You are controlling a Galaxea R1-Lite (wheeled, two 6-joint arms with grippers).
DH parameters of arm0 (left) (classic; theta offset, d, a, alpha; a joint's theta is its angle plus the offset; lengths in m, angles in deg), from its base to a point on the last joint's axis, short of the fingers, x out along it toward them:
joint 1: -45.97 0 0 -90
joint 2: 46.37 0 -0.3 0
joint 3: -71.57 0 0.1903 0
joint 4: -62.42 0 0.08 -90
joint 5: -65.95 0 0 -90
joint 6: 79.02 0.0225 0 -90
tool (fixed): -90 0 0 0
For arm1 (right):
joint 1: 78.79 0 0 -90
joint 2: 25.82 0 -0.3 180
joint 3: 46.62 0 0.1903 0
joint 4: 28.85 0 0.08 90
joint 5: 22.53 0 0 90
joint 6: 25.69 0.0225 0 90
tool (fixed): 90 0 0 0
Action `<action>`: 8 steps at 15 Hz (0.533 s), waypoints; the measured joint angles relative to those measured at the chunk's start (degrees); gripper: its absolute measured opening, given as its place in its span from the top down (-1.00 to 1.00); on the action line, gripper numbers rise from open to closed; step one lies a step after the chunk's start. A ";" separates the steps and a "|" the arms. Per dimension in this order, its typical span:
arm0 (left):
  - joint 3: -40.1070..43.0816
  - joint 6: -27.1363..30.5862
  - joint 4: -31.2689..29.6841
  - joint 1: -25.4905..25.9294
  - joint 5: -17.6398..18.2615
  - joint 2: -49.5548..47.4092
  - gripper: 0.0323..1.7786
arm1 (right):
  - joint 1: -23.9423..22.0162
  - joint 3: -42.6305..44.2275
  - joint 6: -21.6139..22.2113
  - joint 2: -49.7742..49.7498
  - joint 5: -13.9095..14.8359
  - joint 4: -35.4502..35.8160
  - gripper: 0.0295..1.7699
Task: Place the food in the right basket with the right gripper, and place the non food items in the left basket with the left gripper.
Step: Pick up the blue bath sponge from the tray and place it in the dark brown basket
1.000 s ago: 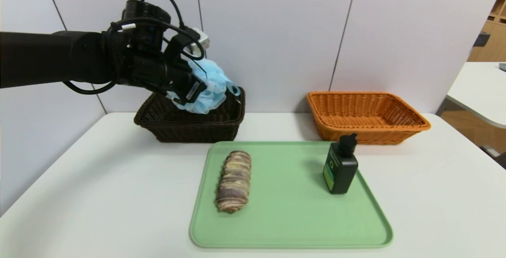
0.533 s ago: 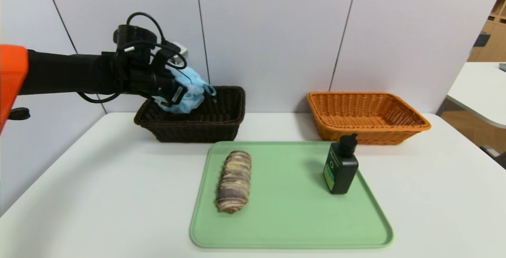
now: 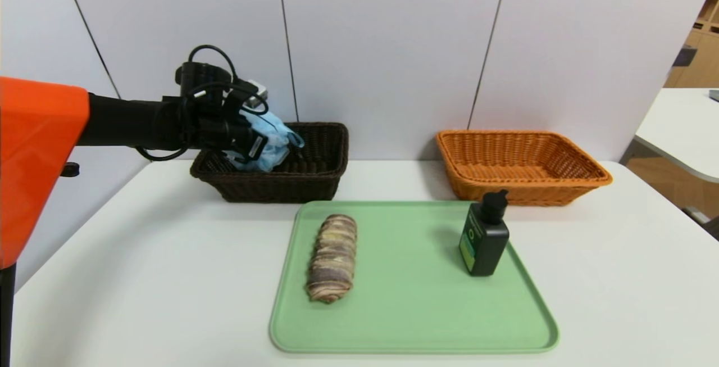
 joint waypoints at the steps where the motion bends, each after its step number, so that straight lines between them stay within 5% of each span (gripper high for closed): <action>1: 0.00 0.02 0.02 0.17 0.01 0.09 0.44 | 0.00 0.00 -0.02 0.00 0.00 0.00 -0.92; 8: 3.04 0.02 1.26 0.52 -0.05 -3.15 0.36 | 0.00 0.00 -0.02 0.00 -0.01 -0.02 -0.92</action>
